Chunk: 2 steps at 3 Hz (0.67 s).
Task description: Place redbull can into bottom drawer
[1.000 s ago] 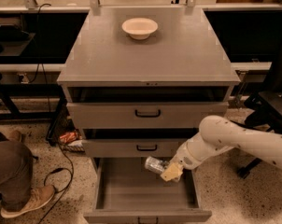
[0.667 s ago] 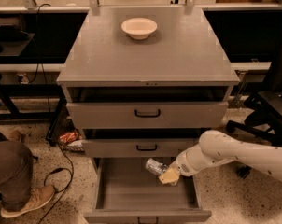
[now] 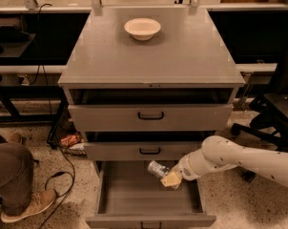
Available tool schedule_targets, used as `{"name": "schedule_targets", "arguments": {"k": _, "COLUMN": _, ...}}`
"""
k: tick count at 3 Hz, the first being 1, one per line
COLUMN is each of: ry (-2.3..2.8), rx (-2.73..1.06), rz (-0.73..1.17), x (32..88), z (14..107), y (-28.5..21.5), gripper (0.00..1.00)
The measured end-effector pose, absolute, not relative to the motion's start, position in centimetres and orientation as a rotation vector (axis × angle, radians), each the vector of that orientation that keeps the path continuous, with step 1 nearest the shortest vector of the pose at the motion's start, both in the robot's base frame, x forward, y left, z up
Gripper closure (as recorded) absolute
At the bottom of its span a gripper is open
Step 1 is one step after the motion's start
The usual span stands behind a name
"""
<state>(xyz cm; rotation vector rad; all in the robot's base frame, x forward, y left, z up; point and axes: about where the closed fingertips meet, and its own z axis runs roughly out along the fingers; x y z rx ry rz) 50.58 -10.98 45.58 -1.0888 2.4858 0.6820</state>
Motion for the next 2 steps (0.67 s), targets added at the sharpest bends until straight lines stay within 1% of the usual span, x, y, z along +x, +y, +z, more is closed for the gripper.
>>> {"name": "schedule_targets", "arguments": {"k": 2, "ry": 2.680, "rx": -0.857, "rz": 0.636, "x": 49.9, "z": 34.5, "y": -14.9, "gripper": 1.00}}
